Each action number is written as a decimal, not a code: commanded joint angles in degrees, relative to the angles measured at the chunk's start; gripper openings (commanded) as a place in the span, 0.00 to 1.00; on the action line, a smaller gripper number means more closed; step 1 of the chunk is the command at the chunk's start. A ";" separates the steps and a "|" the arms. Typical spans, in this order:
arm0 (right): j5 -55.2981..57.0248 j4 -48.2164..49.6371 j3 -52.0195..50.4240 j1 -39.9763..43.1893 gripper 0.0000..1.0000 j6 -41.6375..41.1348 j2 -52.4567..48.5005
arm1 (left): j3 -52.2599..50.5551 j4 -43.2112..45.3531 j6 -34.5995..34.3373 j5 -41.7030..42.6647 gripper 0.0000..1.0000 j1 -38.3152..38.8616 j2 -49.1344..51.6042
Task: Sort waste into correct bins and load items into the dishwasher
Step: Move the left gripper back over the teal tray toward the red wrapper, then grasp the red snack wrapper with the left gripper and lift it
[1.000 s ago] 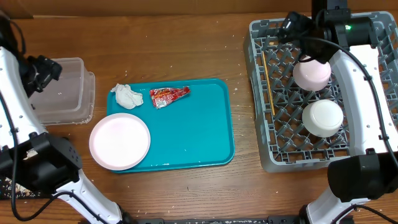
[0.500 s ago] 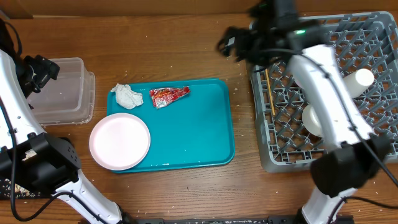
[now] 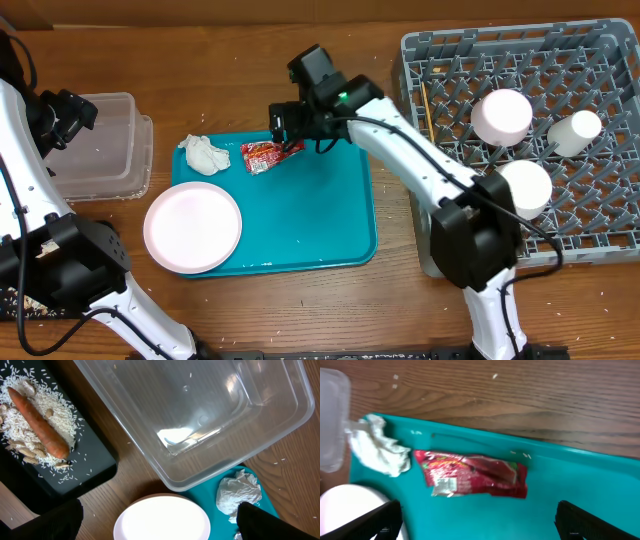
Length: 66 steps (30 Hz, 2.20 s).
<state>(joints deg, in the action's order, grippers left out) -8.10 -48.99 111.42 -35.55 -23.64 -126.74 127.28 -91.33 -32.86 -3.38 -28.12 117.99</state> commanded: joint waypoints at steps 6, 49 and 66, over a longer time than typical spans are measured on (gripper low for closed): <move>1.66 0.68 -0.11 0.09 1.00 -0.39 -4.72 | 0.20 -0.09 0.55 0.44 1.00 0.39 -0.44; 6.97 -14.34 4.90 30.95 1.00 -0.20 13.75 | -10.25 13.62 23.17 22.18 1.00 37.42 -0.24; 6.97 -14.16 4.90 31.08 1.00 -0.20 13.75 | -10.99 14.53 45.07 -7.61 1.00 48.70 13.03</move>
<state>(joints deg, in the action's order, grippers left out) -1.45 -63.48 115.92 -4.54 -23.77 -113.03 116.90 -76.20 4.34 -3.84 20.40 126.82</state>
